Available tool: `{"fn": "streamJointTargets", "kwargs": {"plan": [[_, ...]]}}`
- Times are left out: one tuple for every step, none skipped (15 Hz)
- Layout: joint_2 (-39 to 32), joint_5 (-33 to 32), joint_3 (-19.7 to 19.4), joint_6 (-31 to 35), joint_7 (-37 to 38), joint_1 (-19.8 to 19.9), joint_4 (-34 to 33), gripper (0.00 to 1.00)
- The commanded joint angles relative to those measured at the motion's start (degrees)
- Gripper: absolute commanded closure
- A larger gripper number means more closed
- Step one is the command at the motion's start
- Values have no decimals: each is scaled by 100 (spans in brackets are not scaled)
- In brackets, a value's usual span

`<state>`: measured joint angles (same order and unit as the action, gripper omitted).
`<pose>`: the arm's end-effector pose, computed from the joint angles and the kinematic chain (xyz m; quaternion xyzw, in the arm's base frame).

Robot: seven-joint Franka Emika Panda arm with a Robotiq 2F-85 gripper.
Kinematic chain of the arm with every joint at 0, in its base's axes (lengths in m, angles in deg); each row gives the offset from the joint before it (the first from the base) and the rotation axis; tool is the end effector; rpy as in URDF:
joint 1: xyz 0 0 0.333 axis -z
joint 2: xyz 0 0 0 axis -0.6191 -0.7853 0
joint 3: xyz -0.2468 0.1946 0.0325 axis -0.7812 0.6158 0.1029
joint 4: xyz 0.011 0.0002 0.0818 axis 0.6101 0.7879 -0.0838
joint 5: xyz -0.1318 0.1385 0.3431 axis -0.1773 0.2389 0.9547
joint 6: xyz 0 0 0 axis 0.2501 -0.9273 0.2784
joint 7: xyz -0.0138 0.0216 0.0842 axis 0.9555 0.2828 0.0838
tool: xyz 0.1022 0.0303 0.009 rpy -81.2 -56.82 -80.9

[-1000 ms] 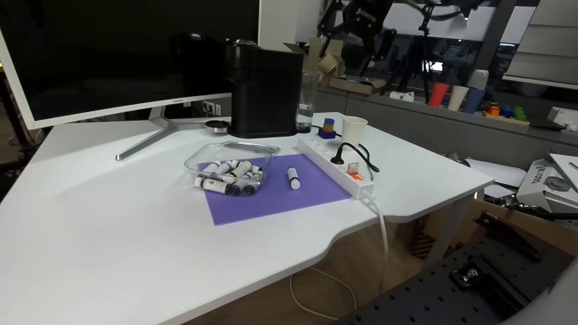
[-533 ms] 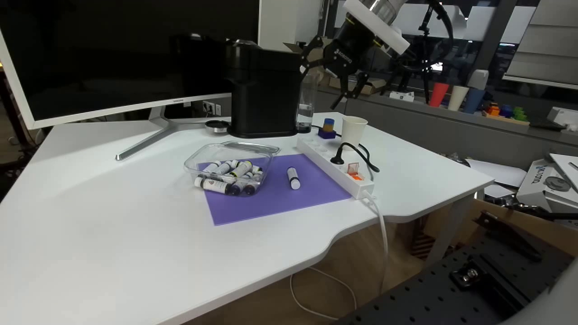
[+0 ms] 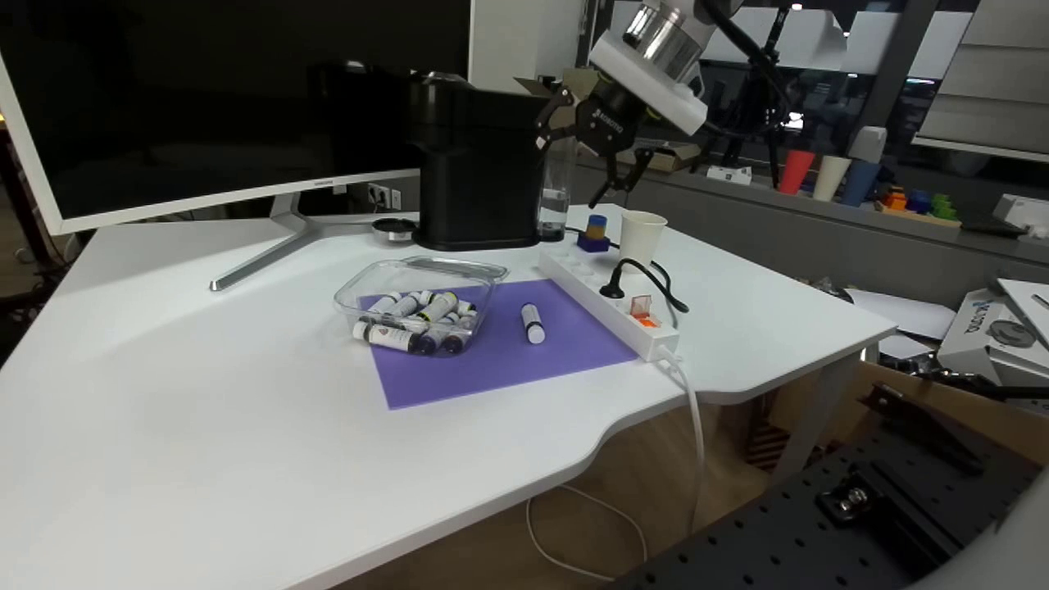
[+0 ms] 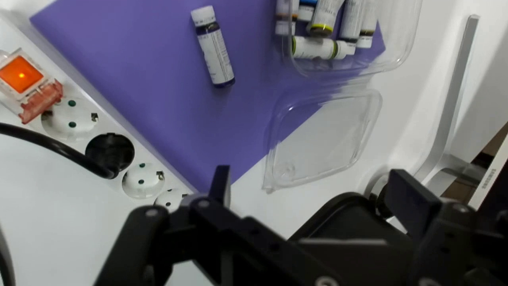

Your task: Close the lid of the clear container

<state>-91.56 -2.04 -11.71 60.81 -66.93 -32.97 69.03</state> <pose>0.4924 -0.1237 0.2719 -0.9202 0.3138 -0.1051 0.2091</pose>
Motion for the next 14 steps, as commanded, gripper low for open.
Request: {"fn": "streamJointTargets", "kwargs": {"plan": [[-806, 918, 251, 717, -506, -33, -378, 0], [-1009, 1114, 319, 802, -601, -27, -479, 0], [-1205, 1269, 381, 847, -660, -7, -591, 0], [-1378, 1342, 420, 815, -671, 12, -696, 0], [-1542, 1396, 449, 769, -665, 29, -806, 0], [-1719, 1418, 463, 620, -623, 60, -935, 0], [-1863, 1403, 474, 511, -589, 85, -1046, 0], [-2004, 1418, 477, 390, -588, 115, -1162, 0], [-2124, 1418, 483, 203, -622, 165, -1275, 0], [-2238, 1395, 485, -6, -652, 217, -1390, 0], [-2337, 1389, 493, -248, -680, 283, -1501, 0], [-2431, 1348, 605, -546, -669, 481, -1625, 0], [-2532, 1359, 602, -812, -658, 550, -1744, 0], [-2618, 1382, 609, -1017, -670, 616, -1843, 0]]}}
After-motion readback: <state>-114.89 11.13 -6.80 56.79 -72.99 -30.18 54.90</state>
